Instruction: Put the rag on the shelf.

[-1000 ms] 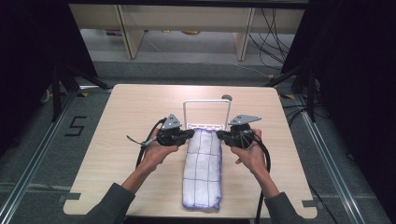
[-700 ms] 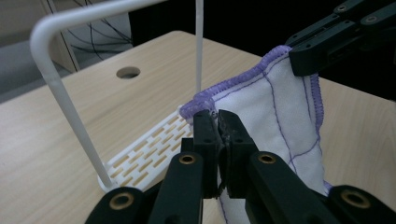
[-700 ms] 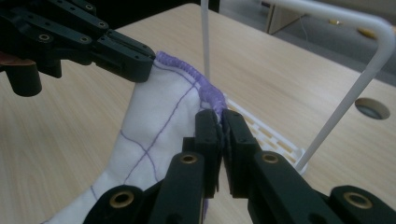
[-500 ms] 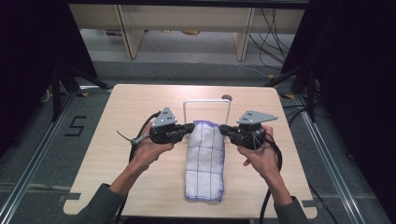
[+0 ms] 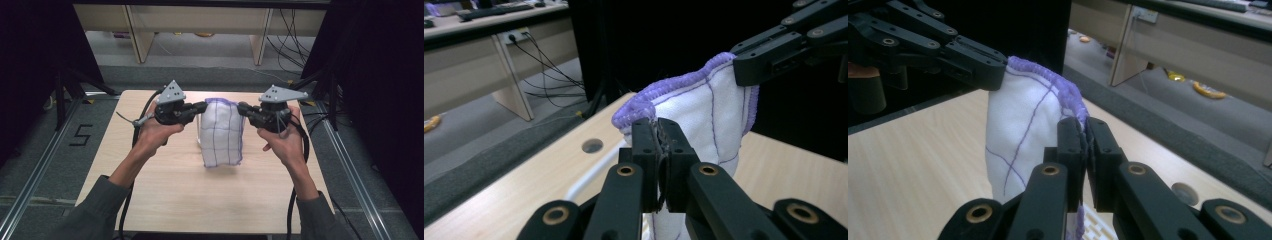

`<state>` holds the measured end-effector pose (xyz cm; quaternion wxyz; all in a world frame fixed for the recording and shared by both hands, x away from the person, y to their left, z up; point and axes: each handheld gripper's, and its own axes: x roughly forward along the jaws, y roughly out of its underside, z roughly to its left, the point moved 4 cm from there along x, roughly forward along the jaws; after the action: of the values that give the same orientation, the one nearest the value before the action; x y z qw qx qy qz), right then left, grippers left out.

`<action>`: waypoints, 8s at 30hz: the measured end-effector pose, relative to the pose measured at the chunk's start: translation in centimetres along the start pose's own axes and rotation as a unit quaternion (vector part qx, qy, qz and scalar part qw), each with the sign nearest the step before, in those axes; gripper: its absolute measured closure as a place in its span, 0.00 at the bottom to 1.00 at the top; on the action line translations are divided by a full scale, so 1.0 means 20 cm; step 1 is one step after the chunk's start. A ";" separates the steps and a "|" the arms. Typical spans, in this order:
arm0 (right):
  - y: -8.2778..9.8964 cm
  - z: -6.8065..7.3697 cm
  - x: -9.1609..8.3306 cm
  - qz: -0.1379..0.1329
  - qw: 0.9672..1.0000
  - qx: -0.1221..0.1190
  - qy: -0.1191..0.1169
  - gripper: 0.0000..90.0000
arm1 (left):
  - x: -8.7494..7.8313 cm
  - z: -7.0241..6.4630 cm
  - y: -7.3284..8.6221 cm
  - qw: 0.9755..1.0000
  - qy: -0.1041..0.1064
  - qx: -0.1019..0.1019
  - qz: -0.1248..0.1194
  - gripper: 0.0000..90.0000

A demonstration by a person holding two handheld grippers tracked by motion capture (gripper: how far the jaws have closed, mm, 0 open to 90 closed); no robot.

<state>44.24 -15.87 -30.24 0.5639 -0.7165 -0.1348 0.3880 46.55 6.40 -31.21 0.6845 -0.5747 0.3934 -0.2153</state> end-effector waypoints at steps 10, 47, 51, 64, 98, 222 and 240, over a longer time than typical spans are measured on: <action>-0.22 -0.14 0.06 -0.017 1.000 0.006 0.017 0.96 | 0.05 0.16 -0.20 1.000 -0.023 0.001 -0.018 0.96; -0.15 -0.58 0.63 0.038 0.992 0.104 0.058 0.95 | 0.56 0.57 -0.03 0.993 -0.052 -0.104 0.012 0.94; -0.09 -0.59 0.67 0.059 0.990 0.111 0.060 0.95 | 0.57 0.62 0.08 0.991 -0.061 -0.120 0.028 0.94; 0.11 -0.61 0.77 0.129 0.980 0.141 0.047 0.83 | 0.57 0.64 0.24 0.988 -0.057 -0.134 0.049 0.94; 0.23 -0.63 0.30 0.100 0.983 0.135 0.074 0.54 | 0.19 0.48 0.24 0.987 -0.047 -0.134 0.079 0.55; 0.94 0.35 0.06 0.129 0.984 0.100 -0.075 0.28 | -0.39 -0.39 1.13 0.986 0.063 -0.090 0.128 0.27; 1.07 0.43 0.01 0.166 0.979 0.085 -0.088 0.20 | -0.42 -0.44 1.20 0.985 0.061 -0.053 0.155 0.25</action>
<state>33.11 -16.63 -50.39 0.5363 -0.6416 -0.0293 0.5476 30.85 13.16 -51.92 0.6526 -0.5284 0.5297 -0.1199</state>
